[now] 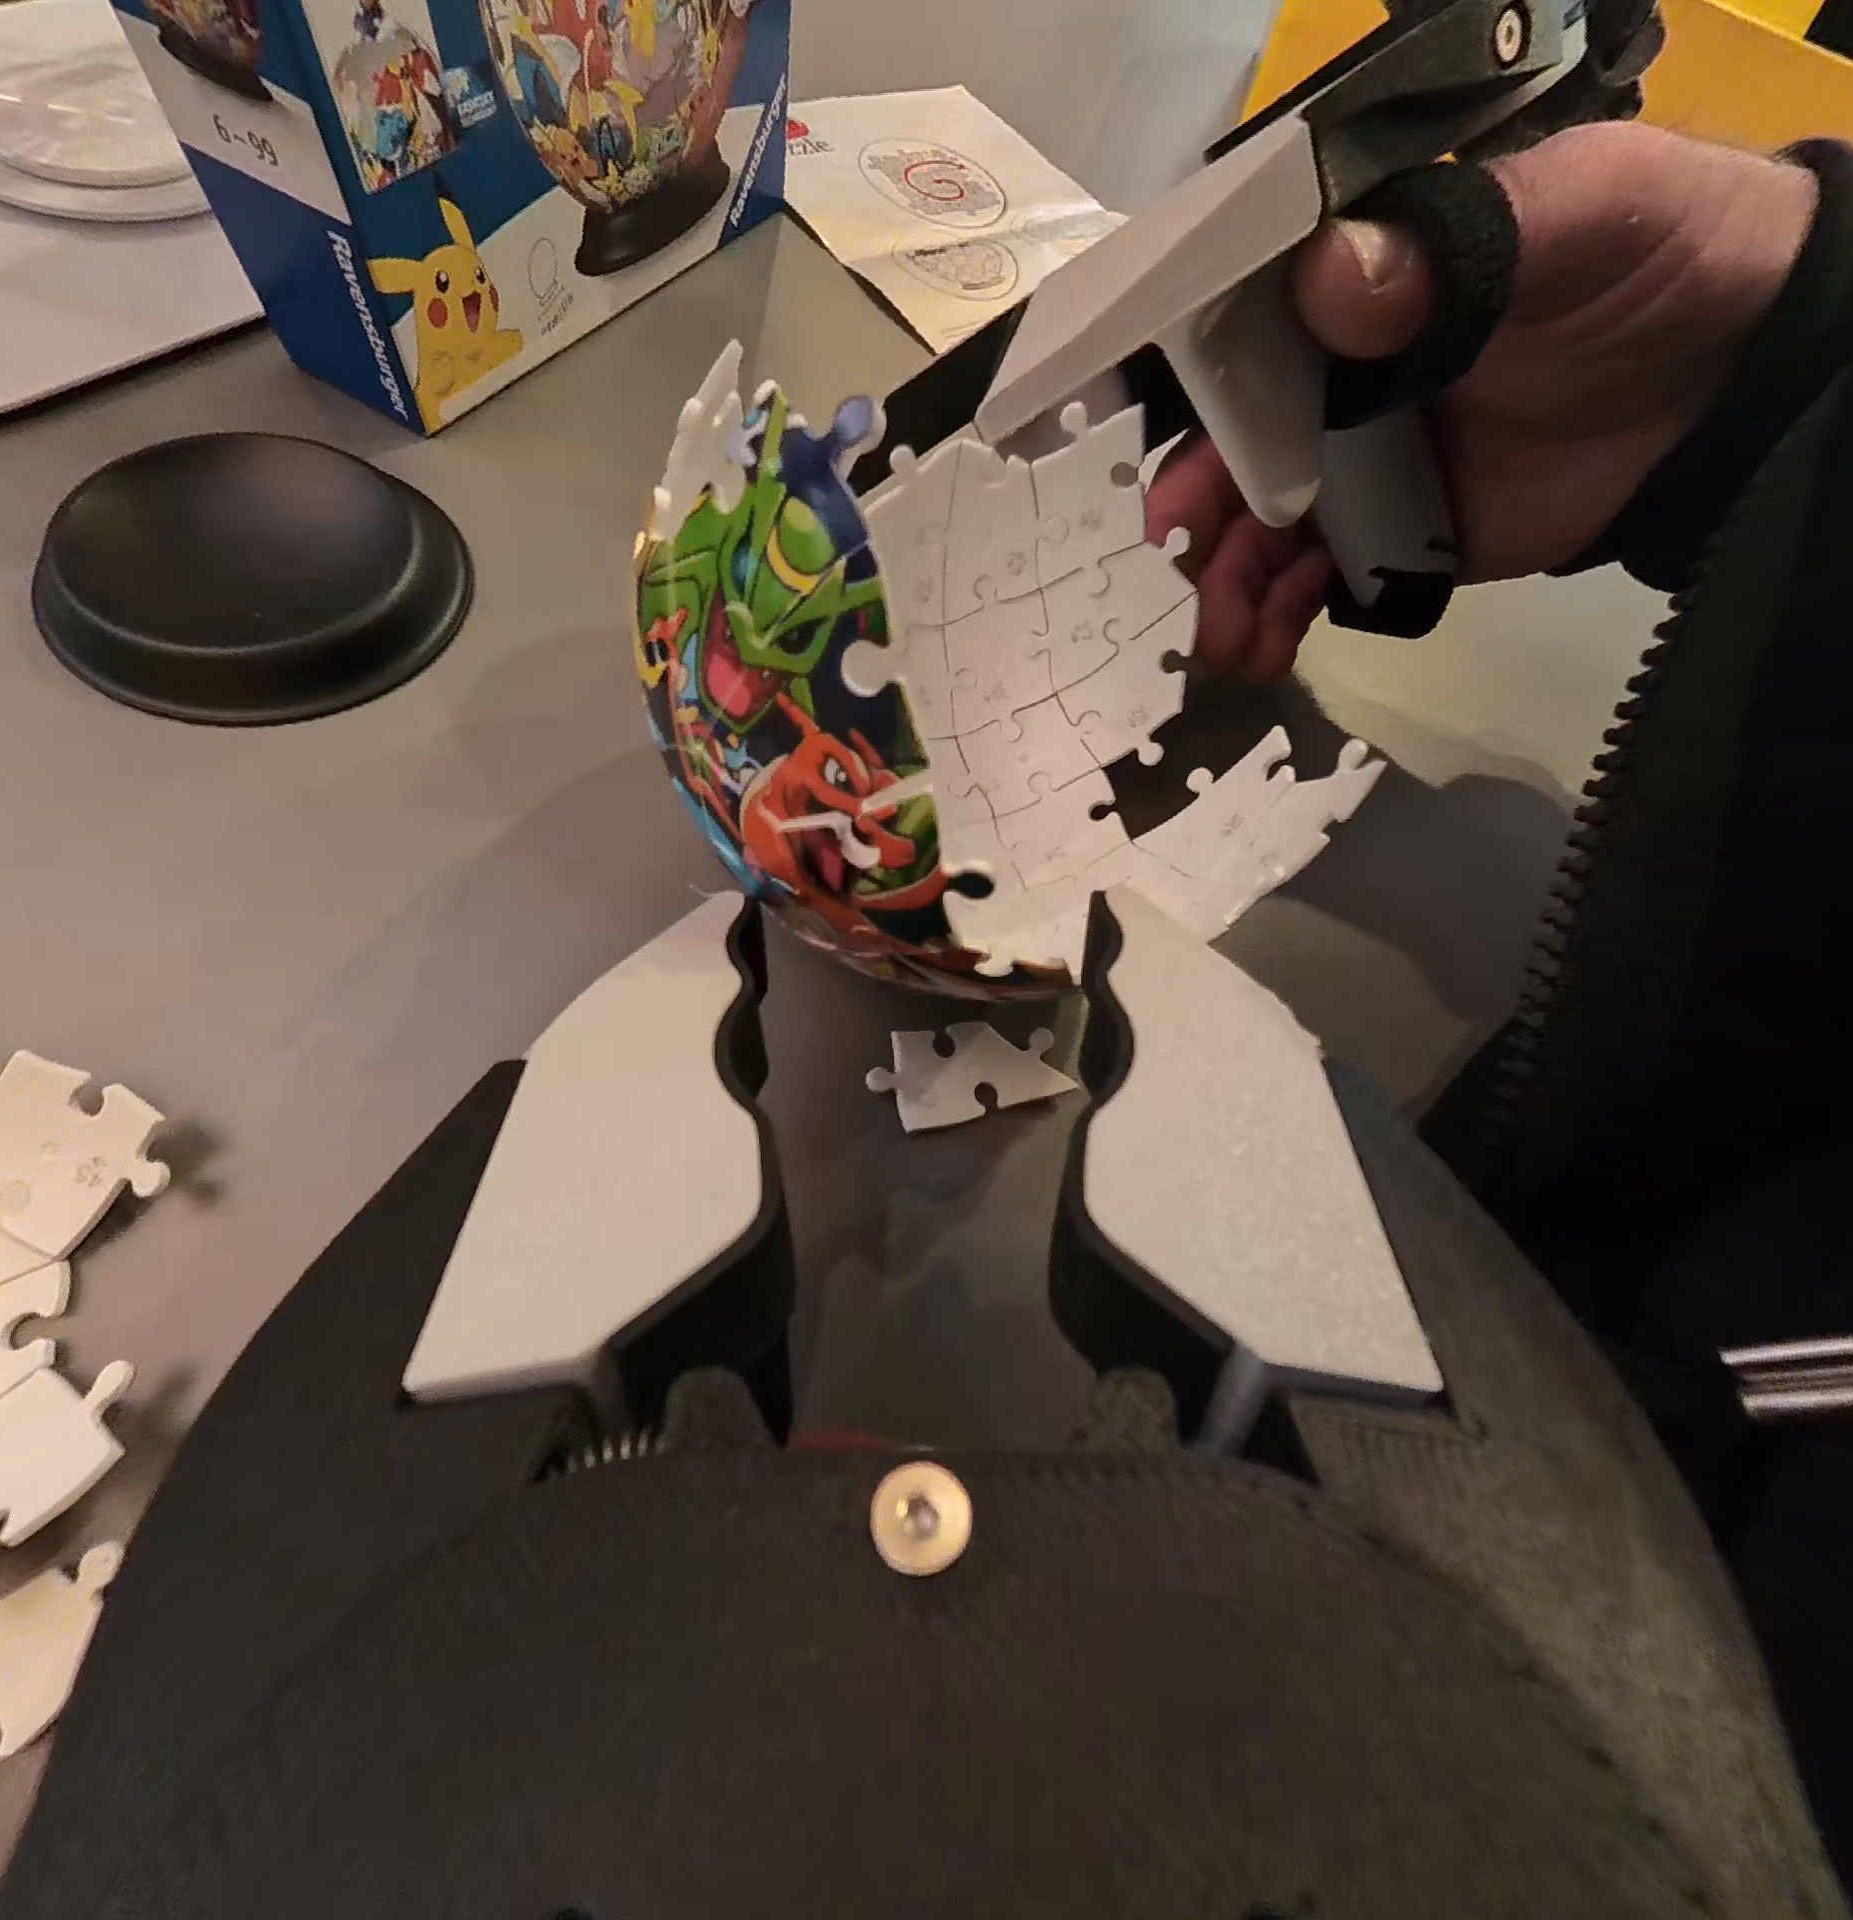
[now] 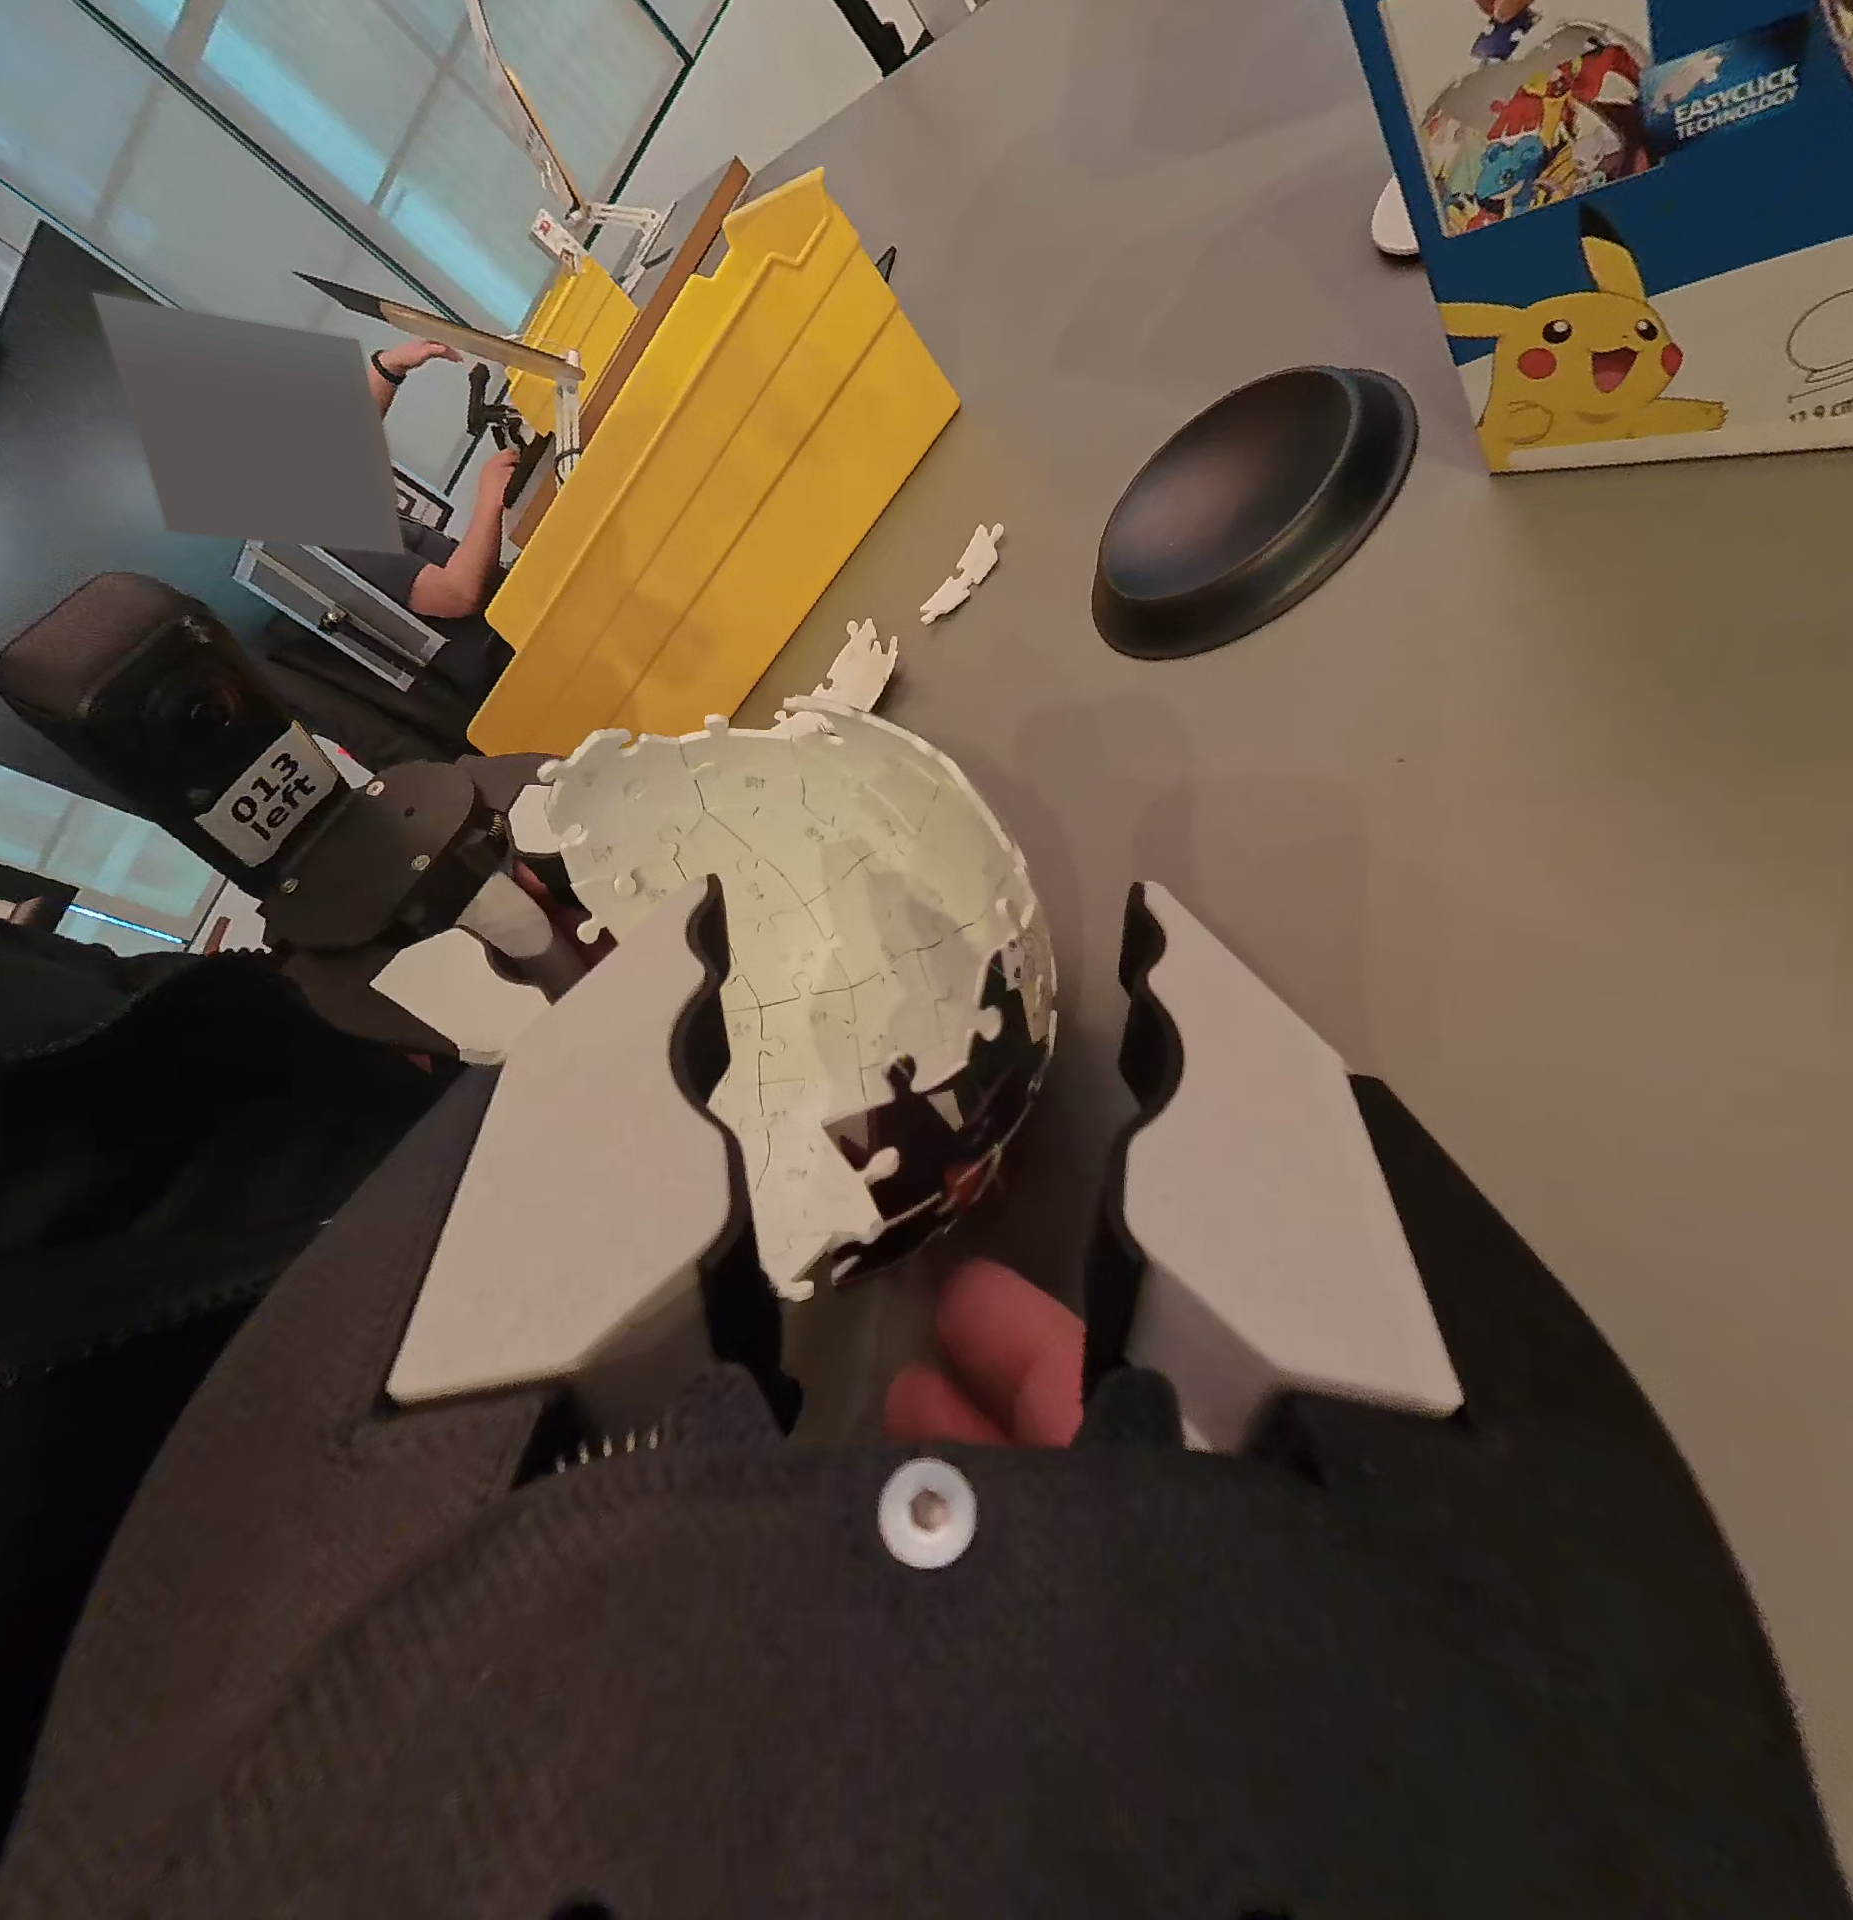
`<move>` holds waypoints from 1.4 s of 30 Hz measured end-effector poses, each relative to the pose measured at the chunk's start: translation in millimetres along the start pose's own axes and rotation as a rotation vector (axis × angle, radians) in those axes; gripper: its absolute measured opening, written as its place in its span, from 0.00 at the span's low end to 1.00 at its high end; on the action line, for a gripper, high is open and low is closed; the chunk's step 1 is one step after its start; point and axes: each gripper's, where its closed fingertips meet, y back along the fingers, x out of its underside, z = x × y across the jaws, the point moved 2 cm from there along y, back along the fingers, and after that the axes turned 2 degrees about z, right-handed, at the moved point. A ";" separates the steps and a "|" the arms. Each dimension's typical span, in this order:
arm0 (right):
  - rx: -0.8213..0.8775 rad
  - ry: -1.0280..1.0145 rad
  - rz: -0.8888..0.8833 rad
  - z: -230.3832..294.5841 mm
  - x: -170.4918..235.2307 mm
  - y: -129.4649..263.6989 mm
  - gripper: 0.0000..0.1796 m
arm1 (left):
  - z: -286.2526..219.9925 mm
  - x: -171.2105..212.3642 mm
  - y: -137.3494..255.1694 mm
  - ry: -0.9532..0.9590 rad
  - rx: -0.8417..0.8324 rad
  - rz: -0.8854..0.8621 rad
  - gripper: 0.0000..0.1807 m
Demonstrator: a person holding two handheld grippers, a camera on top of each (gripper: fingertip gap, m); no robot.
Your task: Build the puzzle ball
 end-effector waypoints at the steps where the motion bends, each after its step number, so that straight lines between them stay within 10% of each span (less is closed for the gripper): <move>1: -0.001 0.002 -0.002 0.2 -0.5 0.4 0.42 | -0.6 0.6 -0.8 -0.001 0.002 0.004 0.32; 42: -0.055 0.102 0.030 31.8 2.3 -3.8 0.42 | 35.3 12.3 2.7 0.106 -0.072 0.059 0.28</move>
